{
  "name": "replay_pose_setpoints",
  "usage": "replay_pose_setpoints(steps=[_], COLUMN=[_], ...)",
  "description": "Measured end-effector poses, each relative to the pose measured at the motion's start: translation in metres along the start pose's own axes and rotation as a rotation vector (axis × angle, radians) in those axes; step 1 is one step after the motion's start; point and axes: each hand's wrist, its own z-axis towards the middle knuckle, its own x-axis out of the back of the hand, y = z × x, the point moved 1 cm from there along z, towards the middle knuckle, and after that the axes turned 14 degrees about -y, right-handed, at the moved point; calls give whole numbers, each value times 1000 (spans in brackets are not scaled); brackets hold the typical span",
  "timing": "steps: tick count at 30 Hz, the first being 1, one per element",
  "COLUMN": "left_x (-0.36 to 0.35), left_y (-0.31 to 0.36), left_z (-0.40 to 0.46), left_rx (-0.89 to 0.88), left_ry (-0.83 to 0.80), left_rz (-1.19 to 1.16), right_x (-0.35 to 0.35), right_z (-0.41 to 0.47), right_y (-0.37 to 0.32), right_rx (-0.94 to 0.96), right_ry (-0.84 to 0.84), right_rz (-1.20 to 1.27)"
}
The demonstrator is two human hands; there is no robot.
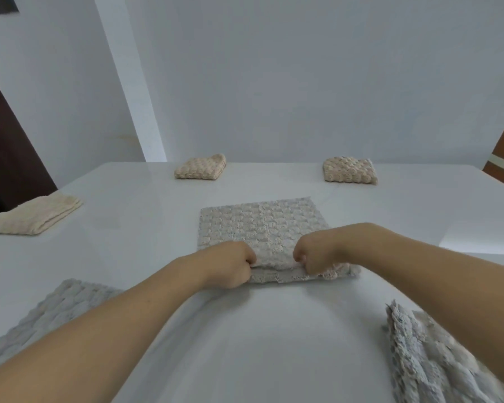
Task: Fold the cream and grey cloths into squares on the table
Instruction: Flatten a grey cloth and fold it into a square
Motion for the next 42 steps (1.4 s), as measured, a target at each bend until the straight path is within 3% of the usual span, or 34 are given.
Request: replay_pose_setpoints(steps=[3,6,10,17,24,31,39,42], left_x=[8,26,57,84,72,66,72,75], left_y=[-3,-11,-41,-76,-87,-92,-84,-85], left_z=[-4,-5,13,65,99,108,96,94], left_rx=[-35,-56,27,136,103,123,-1,19], left_ry=[-91,-95,106,365,397,424,480,453], left_rz=[-157,-233,-125,-47,21,-27,-177,-185], right_x=[16,36,61,67,58,62,74,73], right_z=[-1,3,19,69,99,105,106,108], right_y=[14,34,62,82,95,102,95,96], right_rx=[-62,-43,-12,-28,-65,62,283,276], right_ry=[-151,-138,85,437,567,580,432,352], right_rz=[215,405,583,514,445,643,1204,1283])
